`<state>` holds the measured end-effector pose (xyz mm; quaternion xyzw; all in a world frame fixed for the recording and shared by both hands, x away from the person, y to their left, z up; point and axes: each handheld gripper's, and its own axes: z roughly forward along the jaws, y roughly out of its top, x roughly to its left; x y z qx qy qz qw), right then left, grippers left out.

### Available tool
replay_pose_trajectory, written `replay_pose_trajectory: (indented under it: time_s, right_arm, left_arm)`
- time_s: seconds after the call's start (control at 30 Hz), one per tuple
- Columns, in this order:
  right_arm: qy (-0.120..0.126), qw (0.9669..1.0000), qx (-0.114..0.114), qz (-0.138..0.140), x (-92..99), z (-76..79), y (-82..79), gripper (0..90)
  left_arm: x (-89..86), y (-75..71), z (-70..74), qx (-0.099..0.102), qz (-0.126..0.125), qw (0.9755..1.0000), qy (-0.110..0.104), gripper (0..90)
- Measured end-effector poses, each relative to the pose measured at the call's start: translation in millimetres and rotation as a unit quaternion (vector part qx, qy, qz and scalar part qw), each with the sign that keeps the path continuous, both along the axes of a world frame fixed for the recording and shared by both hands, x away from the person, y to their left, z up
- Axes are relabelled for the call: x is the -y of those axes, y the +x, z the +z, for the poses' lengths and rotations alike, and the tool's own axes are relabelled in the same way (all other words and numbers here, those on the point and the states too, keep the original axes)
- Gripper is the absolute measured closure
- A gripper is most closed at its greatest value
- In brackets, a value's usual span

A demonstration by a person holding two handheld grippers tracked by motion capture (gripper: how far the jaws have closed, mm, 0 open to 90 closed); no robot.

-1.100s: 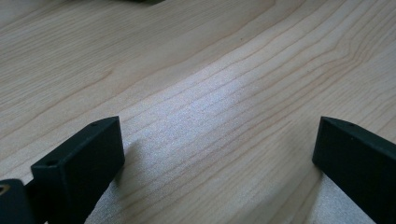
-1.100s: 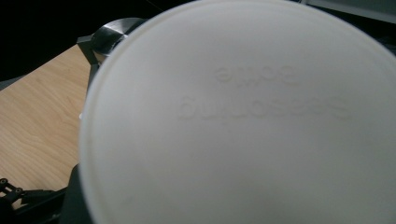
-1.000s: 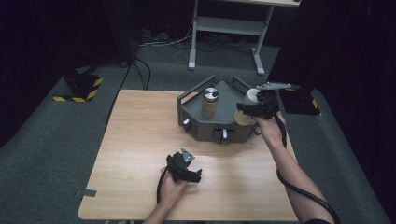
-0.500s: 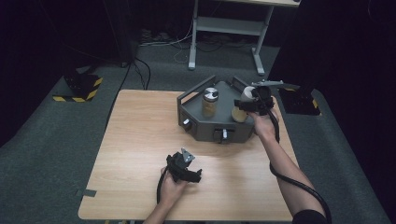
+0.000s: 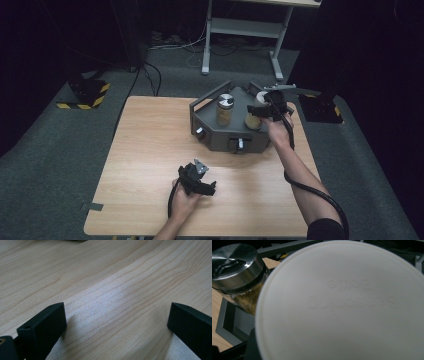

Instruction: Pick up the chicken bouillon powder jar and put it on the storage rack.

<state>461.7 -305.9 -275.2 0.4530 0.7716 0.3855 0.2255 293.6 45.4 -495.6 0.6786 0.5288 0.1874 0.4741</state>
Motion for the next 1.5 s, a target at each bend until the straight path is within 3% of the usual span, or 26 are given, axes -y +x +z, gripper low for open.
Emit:
replay_pose_trajectory:
  time_s: [0.23, 0.33, 0.63, 0.7, 1.23, 1.37, 1.5]
  right_arm:
    - [-0.002, 1.0, 0.006, 0.005, -1.0, -3.5, 1.6, 33.7]
    - [-0.022, 0.9994, 0.019, 0.02, -6.8, -6.5, -2.2, 33.4]
    - [0.003, 0.9997, 0.016, 0.017, -0.5, -12.6, -2.2, 32.6]
    - [0.02, 0.9996, 0.012, 0.015, 4.7, -15.6, -0.5, 32.2]
    - [0.017, 0.9997, 0.007, 0.014, 2.6, -12.5, 0.6, 32.0]
    - [0.025, 0.9996, 0.001, 0.013, 5.5, -12.8, 2.1, 26.2]
    - [0.008, 0.9998, 0.01, 0.018, 2.0, -12.0, -5.2, 16.1]
  left_arm:
    - [-0.1, 0.0, 0.3, -0.001, 0.0, 1.0, 0.001, 2.1]
    - [1.0, -0.1, 0.2, 0.0, 0.005, 1.0, 0.002, 1.7]
    - [1.9, -0.4, -0.5, 0.001, 0.012, 0.9999, -0.002, 2.0]
    - [1.9, -0.5, -0.5, 0.001, 0.012, 0.9999, -0.002, 2.1]
    - [2.2, -0.6, -0.5, 0.001, 0.016, 0.9999, -0.002, 2.4]
    - [2.2, -0.6, -0.4, 0.001, 0.016, 0.9999, -0.002, 2.5]
    - [2.3, -0.7, -0.5, 0.001, 0.016, 0.9999, -0.002, 2.4]
